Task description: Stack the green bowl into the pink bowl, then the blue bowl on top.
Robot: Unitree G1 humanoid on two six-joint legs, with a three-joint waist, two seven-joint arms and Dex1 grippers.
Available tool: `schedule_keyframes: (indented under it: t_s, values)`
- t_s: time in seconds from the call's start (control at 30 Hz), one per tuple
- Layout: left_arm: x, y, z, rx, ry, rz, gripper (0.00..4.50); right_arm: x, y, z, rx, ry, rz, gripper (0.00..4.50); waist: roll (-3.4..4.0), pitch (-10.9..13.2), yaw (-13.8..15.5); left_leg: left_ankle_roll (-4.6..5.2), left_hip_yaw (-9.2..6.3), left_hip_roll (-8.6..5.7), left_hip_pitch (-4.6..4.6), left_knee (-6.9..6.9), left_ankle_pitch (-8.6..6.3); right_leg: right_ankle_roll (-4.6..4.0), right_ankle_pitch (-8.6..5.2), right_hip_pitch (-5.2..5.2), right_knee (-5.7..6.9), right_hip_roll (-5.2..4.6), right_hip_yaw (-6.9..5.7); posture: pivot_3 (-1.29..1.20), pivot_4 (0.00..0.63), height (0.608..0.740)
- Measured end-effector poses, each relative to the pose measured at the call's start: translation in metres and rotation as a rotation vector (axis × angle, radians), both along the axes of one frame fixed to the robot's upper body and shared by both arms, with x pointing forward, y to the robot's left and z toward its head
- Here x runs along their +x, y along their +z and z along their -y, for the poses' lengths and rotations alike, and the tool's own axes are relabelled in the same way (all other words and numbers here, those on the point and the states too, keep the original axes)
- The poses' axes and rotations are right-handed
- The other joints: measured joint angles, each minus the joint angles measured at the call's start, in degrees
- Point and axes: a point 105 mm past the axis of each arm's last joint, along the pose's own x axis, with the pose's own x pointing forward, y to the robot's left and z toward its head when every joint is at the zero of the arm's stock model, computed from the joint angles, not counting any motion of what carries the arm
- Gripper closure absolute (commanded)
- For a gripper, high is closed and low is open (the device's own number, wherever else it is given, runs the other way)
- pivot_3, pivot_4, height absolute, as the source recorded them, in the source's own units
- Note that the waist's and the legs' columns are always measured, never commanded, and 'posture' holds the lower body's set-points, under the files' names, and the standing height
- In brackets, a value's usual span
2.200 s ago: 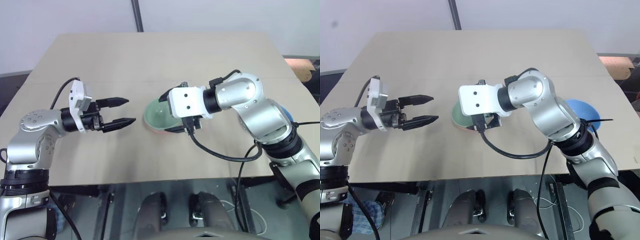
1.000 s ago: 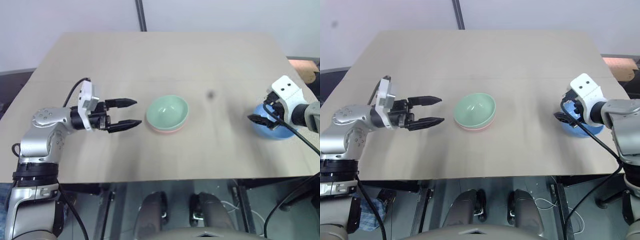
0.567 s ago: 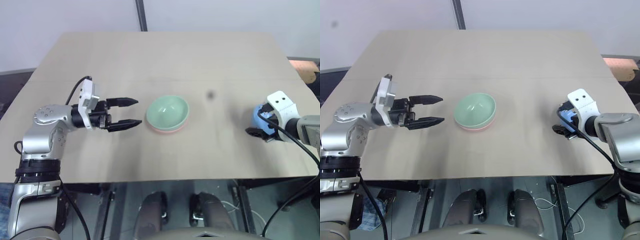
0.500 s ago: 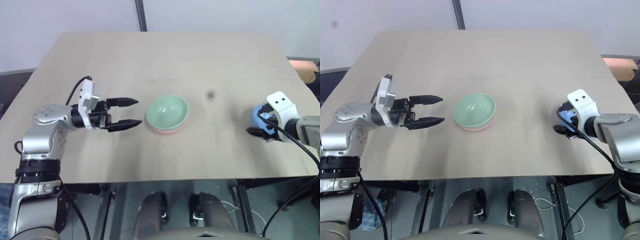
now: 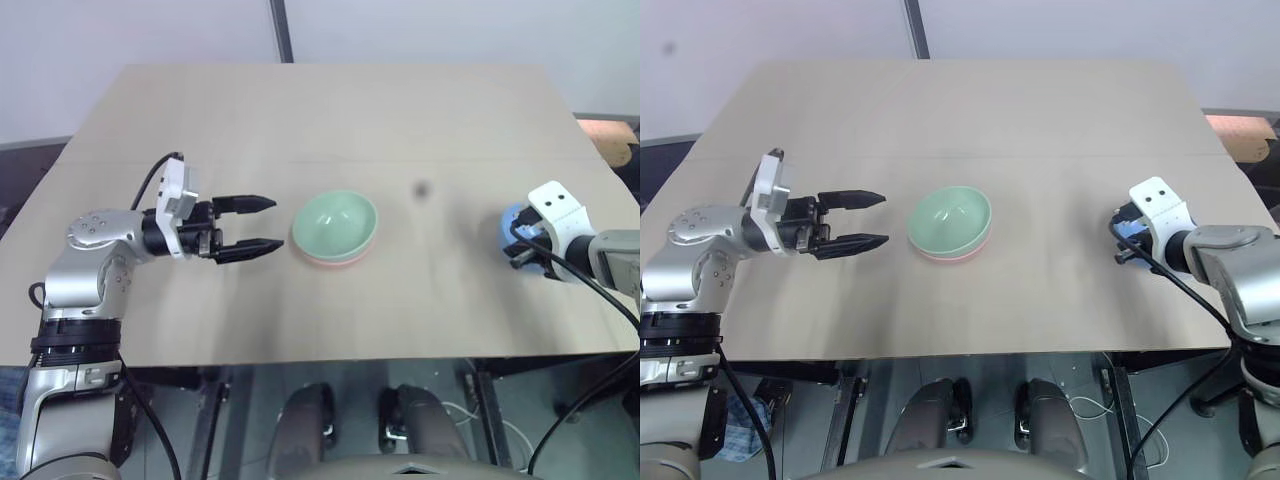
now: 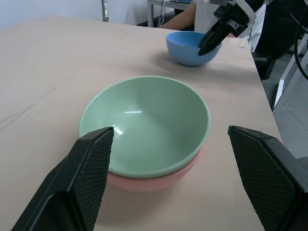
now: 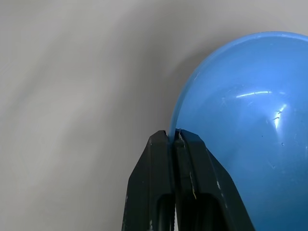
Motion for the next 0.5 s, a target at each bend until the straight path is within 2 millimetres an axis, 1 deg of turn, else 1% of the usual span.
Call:
schedule_keyframes:
  t_s: [0.07, 0.17, 0.2, 0.23, 0.3, 0.33, 0.4, 0.43, 0.47, 0.5]
  values:
    - [0.000, 0.000, 0.000, 0.000, 0.000, 0.000, 0.47, 0.001, 0.001, -0.002, -0.006, 0.020, 0.006, 4.48, 0.00, 0.0, 0.0, 0.00, 0.00, 0.00, 0.00, 0.00, 0.00, 0.00, 0.00, 0.00, 0.00, 0.00, 0.00, 0.00, 0.150, 0.740]
    - [0.000, 0.000, 0.000, 0.000, 0.001, 0.000, 0.47, 0.005, 0.005, -0.011, -0.014, 0.096, 0.055, 4.48, 0.00, 0.0, -0.1, 0.00, 0.00, 0.00, 0.00, 0.00, 0.00, 0.00, 0.00, 0.00, 0.00, 0.01, 0.00, 0.00, 0.150, 0.740]
    - [0.000, 0.000, 0.000, 0.000, 0.001, 0.000, 0.47, 0.007, 0.011, -0.019, -0.023, 0.166, 0.099, 4.48, 0.02, 0.0, -0.1, 0.00, 0.01, 0.00, 0.00, -0.01, 0.00, 0.00, 0.00, -0.01, 0.00, 0.01, 0.01, 0.00, 0.150, 0.740]
    - [0.000, 0.000, 0.000, 0.000, 0.001, 0.000, 0.47, 0.008, 0.015, -0.023, -0.024, 0.196, 0.123, 4.48, 0.02, 0.0, -0.1, 0.00, 0.01, 0.00, 0.00, -0.01, 0.00, 0.00, 0.00, -0.01, 0.00, 0.01, 0.01, 0.00, 0.150, 0.740]
    - [0.000, 0.000, 0.000, 0.001, 0.001, 0.000, 0.47, 0.009, 0.041, -0.052, -0.040, 0.385, 0.255, 4.48, 0.02, 0.0, -0.1, 0.00, 0.01, 0.01, 0.01, -0.03, 0.00, 0.01, 0.00, -0.04, 0.00, 0.04, 0.02, 0.00, 0.150, 0.740]
    - [0.000, 0.000, 0.000, 0.001, 0.001, 0.000, 0.47, 0.009, 0.044, -0.055, -0.042, 0.401, 0.267, 4.48, 0.02, 0.0, -0.1, 0.00, 0.01, 0.01, 0.01, -0.03, 0.00, 0.01, 0.00, -0.04, 0.00, 0.04, 0.02, 0.00, 0.150, 0.740]
    - [0.000, 0.001, 0.000, 0.001, 0.001, 0.002, 0.47, 0.008, 0.061, -0.081, -0.046, 0.549, 0.356, 4.48, 0.02, 0.0, -0.2, 0.00, 0.02, 0.02, 0.01, -0.04, 0.00, 0.01, 0.00, -0.05, -0.01, 0.04, 0.02, 0.00, 0.150, 0.740]
    - [0.000, 0.001, 0.000, 0.001, 0.000, 0.002, 0.47, 0.007, 0.064, -0.088, -0.043, 0.584, 0.373, 4.48, 0.01, 0.0, -0.2, 0.00, 0.03, 0.02, 0.02, -0.04, 0.00, 0.01, 0.00, -0.04, 0.00, 0.04, 0.03, 0.00, 0.150, 0.740]
    - [0.001, 0.002, 0.000, 0.002, -0.001, 0.006, 0.47, 0.001, 0.074, -0.116, -0.024, 0.734, 0.438, 4.48, 0.01, 0.0, -0.2, -0.01, 0.02, 0.02, 0.01, -0.03, 0.01, 0.01, 0.00, -0.05, 0.00, 0.04, 0.02, 0.00, 0.150, 0.740]
    - [0.001, 0.002, 0.000, 0.001, -0.002, 0.007, 0.47, -0.001, 0.076, -0.121, -0.017, 0.762, 0.448, 4.48, 0.01, 0.0, -0.2, -0.03, 0.02, 0.02, 0.01, -0.03, 0.02, 0.01, 0.00, -0.04, 0.00, 0.04, 0.02, 0.00, 0.150, 0.740]
